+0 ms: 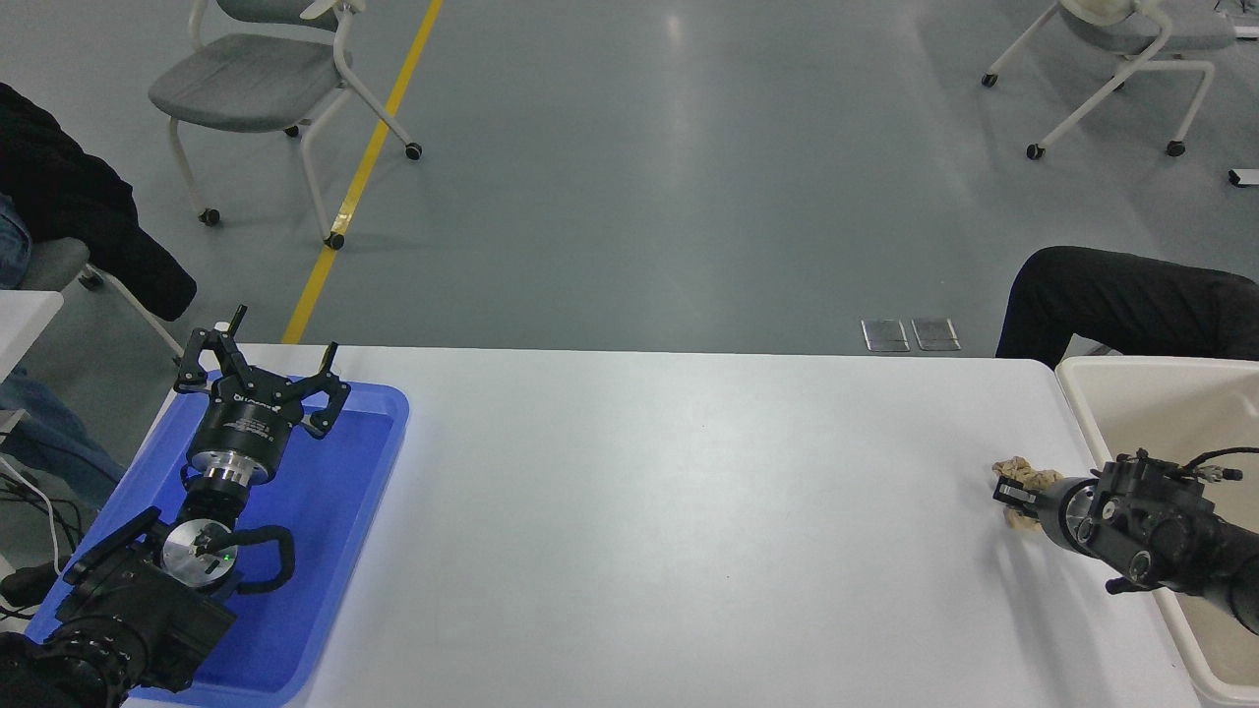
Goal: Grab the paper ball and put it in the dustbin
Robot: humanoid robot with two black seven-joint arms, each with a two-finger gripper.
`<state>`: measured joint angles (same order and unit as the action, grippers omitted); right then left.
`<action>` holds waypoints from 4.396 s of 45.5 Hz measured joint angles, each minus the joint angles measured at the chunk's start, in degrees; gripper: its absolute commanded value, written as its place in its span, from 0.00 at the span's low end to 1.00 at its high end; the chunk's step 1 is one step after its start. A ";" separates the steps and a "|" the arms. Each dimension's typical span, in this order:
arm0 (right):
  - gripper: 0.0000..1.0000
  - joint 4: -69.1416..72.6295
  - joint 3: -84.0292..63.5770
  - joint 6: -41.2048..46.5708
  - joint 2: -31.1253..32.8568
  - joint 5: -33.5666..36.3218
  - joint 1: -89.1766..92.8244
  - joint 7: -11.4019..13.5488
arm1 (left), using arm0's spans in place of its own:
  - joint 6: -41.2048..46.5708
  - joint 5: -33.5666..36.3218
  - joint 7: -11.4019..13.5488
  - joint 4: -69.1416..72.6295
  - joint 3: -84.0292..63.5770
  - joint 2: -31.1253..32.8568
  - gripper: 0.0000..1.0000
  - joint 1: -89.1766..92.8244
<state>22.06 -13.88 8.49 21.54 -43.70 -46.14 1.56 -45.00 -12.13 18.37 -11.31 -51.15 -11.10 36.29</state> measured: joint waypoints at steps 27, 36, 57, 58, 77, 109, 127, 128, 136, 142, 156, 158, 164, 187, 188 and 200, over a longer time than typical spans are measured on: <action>0.00 35.99 -28.73 9.84 19.36 -0.75 -39.71 0.71 | 0.00 0.00 0.00 -0.02 0.00 0.02 1.00 0.01; 0.00 45.69 -40.11 18.20 19.41 -0.35 -58.29 0.50 | 0.00 0.00 0.00 -0.03 -0.03 -0.18 1.00 -0.01; 0.00 53.85 -49.56 30.61 13.90 0.36 -77.15 0.30 | 0.00 0.00 0.00 -0.03 -0.08 -0.38 1.00 -0.07; 0.00 53.94 -49.67 30.82 13.82 0.39 -77.41 0.30 | 0.00 0.00 0.00 -0.03 -0.08 -0.38 1.00 -0.07; 0.00 52.04 -52.54 32.47 15.88 -0.09 -77.49 0.32 | 0.00 0.00 0.02 -0.03 -0.09 -0.42 1.00 -0.08; 0.00 17.59 -26.22 16.25 29.33 -13.56 -33.08 -1.40 | 0.00 0.00 0.18 -0.02 -0.09 -0.33 1.00 -0.08; 0.00 -7.84 -16.54 4.45 16.41 2.72 -4.74 -1.43 | 0.00 0.00 0.18 0.00 -0.08 -0.26 1.00 0.00; 0.00 -8.38 -16.37 4.06 15.78 3.88 -3.98 -1.33 | 0.00 -0.01 0.18 0.00 -0.08 -0.26 1.00 0.00; 0.00 -12.14 -13.43 1.08 11.12 11.78 0.82 -0.38 | 0.00 -0.03 0.18 0.02 -0.08 -0.24 1.00 0.00; 0.00 -13.73 -9.36 0.01 8.90 14.48 2.80 0.29 | 0.00 -0.04 0.18 0.02 -0.06 -0.24 1.00 0.01; 0.84 -15.53 -4.11 -0.94 6.35 16.88 5.31 0.96 | 0.00 -0.04 0.18 0.02 -0.05 -0.24 1.00 0.01; 0.97 -15.61 -3.54 -0.97 6.23 17.01 5.50 1.00 | 0.00 -0.04 0.18 0.02 -0.05 -0.24 1.00 0.01; 1.00 -15.75 -1.53 -1.03 5.94 17.32 6.07 1.03 | 0.00 -0.02 0.18 0.02 -0.05 -0.24 1.00 0.01; 1.00 -14.98 2.59 -0.87 6.29 17.77 5.09 0.62 | 0.00 -0.01 0.17 0.06 -0.02 -0.25 1.00 0.01; 1.00 -14.77 3.35 -0.86 6.47 17.78 4.77 0.63 | 0.00 -0.01 0.17 0.06 -0.02 -0.25 1.00 0.01; 1.00 -5.43 22.21 -0.73 12.79 17.99 1.95 0.76 | 0.00 0.00 0.08 0.07 -0.01 -0.29 1.00 0.02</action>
<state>16.63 8.33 7.76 34.33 -25.71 -44.19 2.32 -45.00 -12.13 18.45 -11.24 -51.16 -11.40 36.31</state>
